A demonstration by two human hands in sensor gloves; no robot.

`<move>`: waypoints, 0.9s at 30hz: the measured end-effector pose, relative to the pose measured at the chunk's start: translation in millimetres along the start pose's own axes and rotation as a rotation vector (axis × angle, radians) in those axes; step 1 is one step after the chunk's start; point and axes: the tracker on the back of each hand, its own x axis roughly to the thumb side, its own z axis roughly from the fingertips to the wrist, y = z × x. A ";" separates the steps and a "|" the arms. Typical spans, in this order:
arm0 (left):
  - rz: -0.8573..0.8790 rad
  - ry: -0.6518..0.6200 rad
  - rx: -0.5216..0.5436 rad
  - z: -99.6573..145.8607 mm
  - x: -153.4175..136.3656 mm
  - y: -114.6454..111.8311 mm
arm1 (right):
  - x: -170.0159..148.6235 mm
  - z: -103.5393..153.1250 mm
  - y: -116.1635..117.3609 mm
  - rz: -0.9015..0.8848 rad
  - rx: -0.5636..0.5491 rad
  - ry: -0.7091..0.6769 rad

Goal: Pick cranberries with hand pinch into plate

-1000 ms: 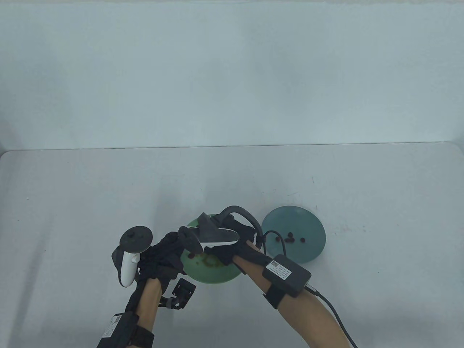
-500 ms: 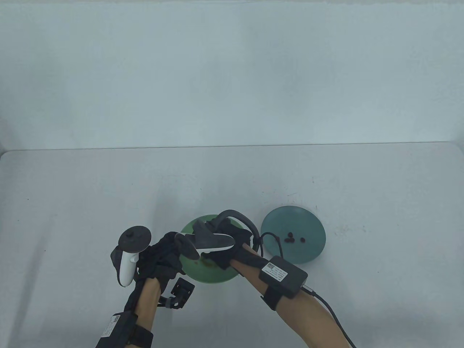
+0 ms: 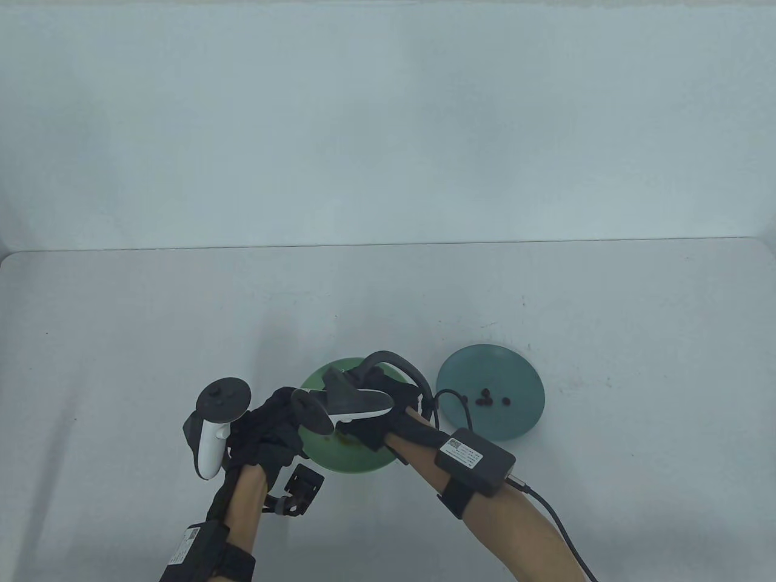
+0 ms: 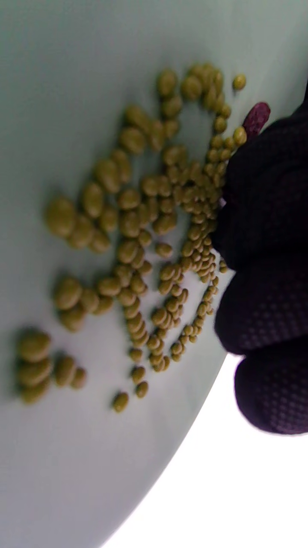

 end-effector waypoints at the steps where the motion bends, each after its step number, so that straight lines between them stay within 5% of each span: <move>1: -0.008 -0.004 0.001 -0.1 0.5 -0.1 | -0.3 -0.3 0.0 0.000 -0.001 0.000; 7: -0.012 -0.007 -0.006 0.1 0.9 -1.3 | -12.2 7.8 -14.1 -0.027 -0.046 0.020; 16: -0.016 0.000 0.000 0.9 0.5 -0.5 | -71.0 42.3 -29.8 -0.061 -0.097 0.157; 27: -0.009 0.001 0.008 1.8 0.3 1.8 | -144.3 89.5 28.3 -0.121 -0.026 0.354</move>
